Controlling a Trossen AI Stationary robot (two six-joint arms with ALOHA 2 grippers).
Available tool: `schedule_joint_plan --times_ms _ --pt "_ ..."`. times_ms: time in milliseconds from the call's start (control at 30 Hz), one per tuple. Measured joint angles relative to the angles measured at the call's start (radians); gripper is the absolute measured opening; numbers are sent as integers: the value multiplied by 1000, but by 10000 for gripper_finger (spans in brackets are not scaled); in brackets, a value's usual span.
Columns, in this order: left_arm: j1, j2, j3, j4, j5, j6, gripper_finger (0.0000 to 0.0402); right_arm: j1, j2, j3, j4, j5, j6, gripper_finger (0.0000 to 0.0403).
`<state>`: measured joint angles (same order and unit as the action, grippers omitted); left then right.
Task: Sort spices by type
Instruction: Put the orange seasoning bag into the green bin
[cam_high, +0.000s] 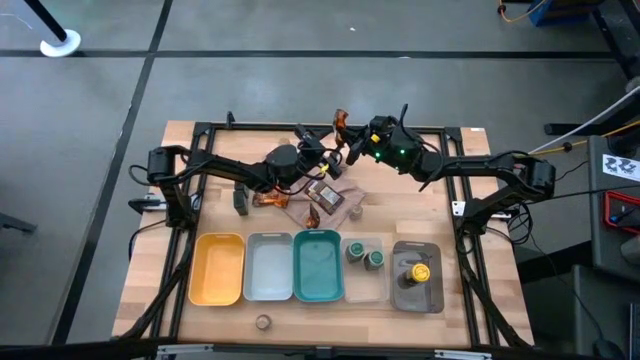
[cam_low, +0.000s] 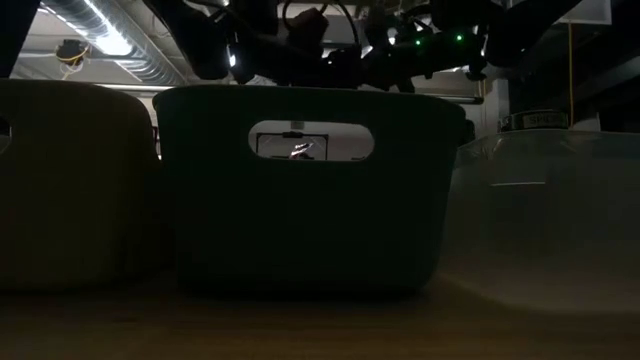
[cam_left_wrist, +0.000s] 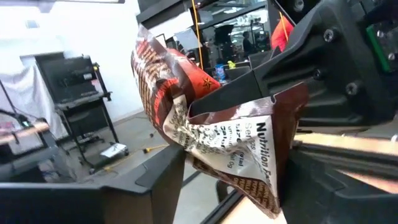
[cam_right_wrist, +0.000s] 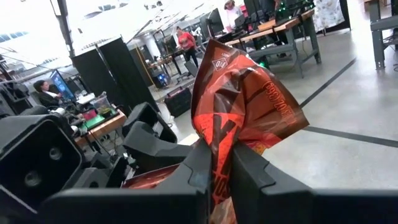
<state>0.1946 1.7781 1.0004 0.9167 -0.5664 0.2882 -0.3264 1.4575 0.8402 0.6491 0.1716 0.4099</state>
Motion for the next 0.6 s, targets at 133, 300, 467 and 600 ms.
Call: schedule_joint_plan --times_ms 133,300,467,600 --pt "1 0 0 0 -3 31 165 0 0 1 -12 -6 0 35" --pt "0 0 0 -5 -6 55 90 0 0 1 -19 -16 0 35" --pt "0 0 0 -18 -5 54 20 -2 0 0 -25 -18 0 43" --pt "-3 0 0 -18 -5 55 17 -2 0 -1 -25 -17 1 67"
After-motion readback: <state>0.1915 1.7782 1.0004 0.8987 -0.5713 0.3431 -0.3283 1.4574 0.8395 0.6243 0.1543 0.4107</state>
